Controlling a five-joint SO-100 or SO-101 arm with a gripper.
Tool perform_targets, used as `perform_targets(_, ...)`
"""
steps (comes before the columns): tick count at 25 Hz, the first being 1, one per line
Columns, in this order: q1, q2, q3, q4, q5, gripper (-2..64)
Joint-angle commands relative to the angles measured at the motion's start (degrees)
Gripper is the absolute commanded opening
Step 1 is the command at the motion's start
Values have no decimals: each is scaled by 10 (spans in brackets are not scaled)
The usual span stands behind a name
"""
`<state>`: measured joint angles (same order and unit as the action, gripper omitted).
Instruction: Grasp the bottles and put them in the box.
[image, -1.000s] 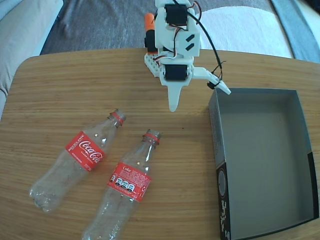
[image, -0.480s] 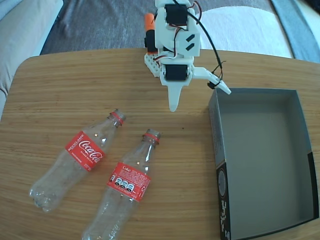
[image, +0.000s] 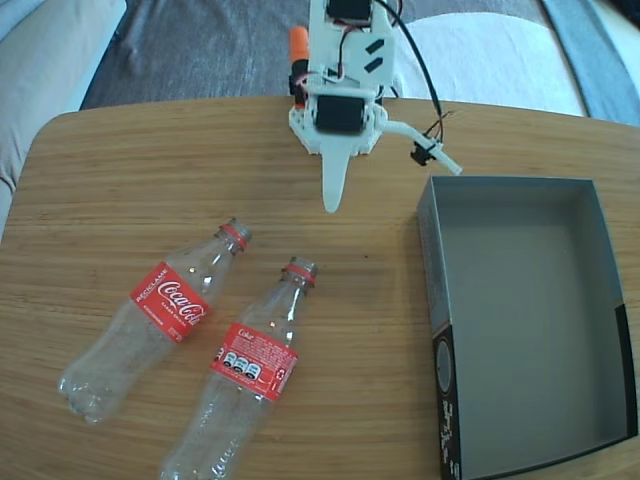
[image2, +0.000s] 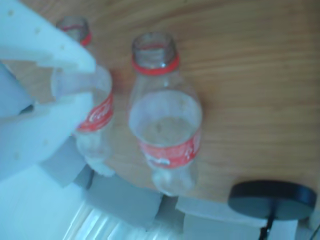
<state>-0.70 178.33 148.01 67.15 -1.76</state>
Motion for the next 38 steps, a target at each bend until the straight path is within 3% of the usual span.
perform_targets(1,3,-6,-58,-4,-3,0)
perform_targets(7,4,-142,-163,5,3,0)
perform_targets(14,0,-396,-396,79,28,0)
perform_targets(21,-56,-539,-503,139,21,1)
perform_targets(29,-203,-606,-606,207,-192,2)
perform_targets(35,-219,-717,-697,256,-341,3)
perform_targets(38,-216,-760,-725,263,-403,45)
